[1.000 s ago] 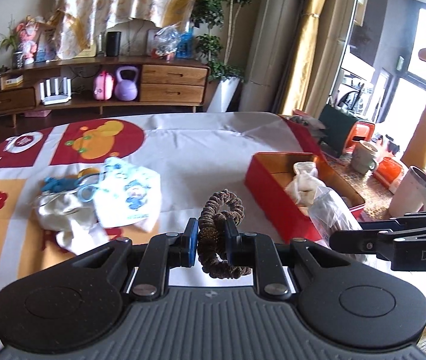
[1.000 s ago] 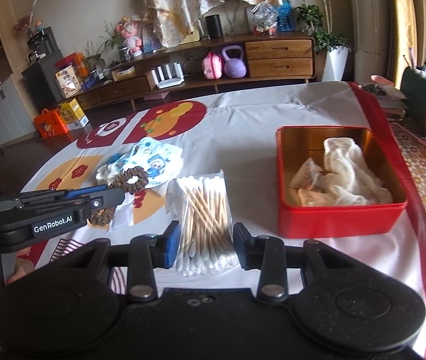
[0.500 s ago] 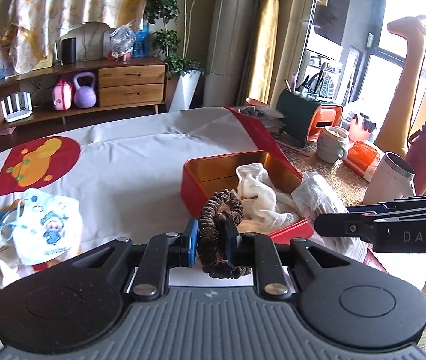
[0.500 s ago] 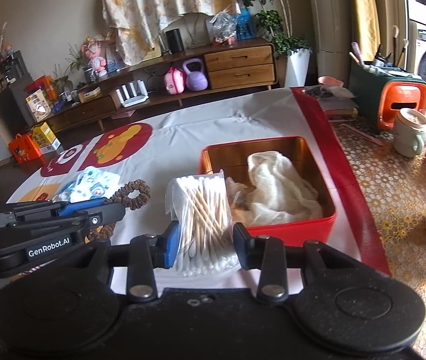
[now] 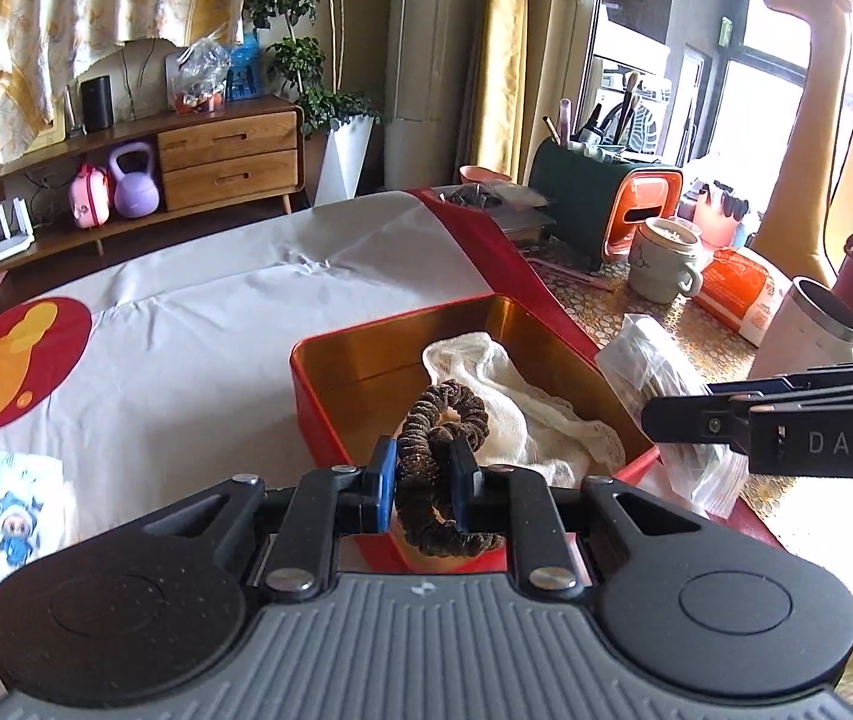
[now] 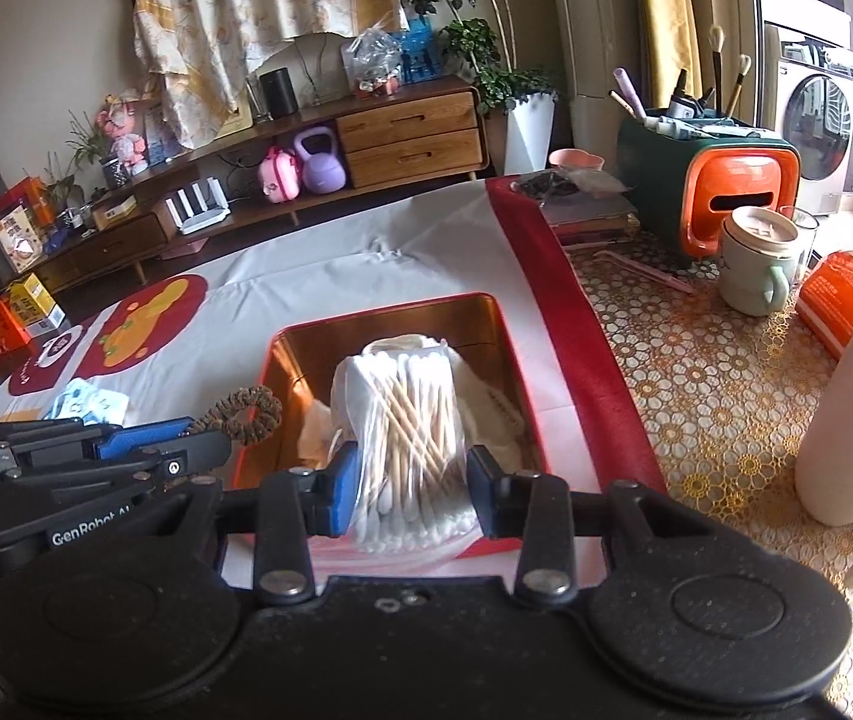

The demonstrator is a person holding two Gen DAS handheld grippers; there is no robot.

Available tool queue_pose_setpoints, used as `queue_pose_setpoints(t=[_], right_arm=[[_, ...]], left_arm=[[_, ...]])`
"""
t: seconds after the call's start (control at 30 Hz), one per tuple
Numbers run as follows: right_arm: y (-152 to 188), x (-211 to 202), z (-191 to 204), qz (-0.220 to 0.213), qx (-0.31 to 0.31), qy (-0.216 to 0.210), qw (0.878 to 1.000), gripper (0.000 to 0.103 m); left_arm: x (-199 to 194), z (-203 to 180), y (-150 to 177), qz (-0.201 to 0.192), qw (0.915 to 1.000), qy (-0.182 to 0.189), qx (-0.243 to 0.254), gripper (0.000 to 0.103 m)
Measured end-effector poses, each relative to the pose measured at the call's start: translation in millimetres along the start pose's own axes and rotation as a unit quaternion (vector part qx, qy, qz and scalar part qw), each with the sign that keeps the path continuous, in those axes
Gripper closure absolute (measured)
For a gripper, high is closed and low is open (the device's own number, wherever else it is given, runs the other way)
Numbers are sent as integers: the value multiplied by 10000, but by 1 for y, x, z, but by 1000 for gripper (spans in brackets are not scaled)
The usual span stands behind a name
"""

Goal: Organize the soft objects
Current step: 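Carry the swab pack with the right tool while the left tool carries the bracelet into the red tin, then open the left tool to drop the bracelet while the right tool releases the swab pack into the tin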

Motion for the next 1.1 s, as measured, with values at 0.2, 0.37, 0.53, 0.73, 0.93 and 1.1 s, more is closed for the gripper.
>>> queue_pose_setpoints(t=[0.2,0.37,0.53,0.73,0.93,1.1], right_arm=[[-4,23,-10,111,-30,32,9999,66],[-2,42,-16,261,-56,53,9996,66],[0,59,-15,396,-194,87,9990,66],[1,76,-11,529,-316,127,9980,66],[2,85,-11,632,-350,211,9972,65],[4,86,-11,626,-360,225,9971,63]], left_arm=[[34,-8,-18,-17,9997,-187,130,85],[65,-6,-31,139,9995,-253,-121,85],[91,-8,-36,250,9990,-345,-94,85],[115,-7,-36,405,9981,-458,43,85],[131,-6,-31,645,9969,-445,75,85],[136,-6,-29,767,9960,-459,49,85]])
Point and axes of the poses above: each gripper's, at about its wrist camera, not at the fingertips, and x roughly the way its jaws point, z to its left, y to its underside, the point moved 4 cm from there along x, roughly the way its jaws point, and after that the axes turned 10 degrees about -x, right-handed, at the moved point
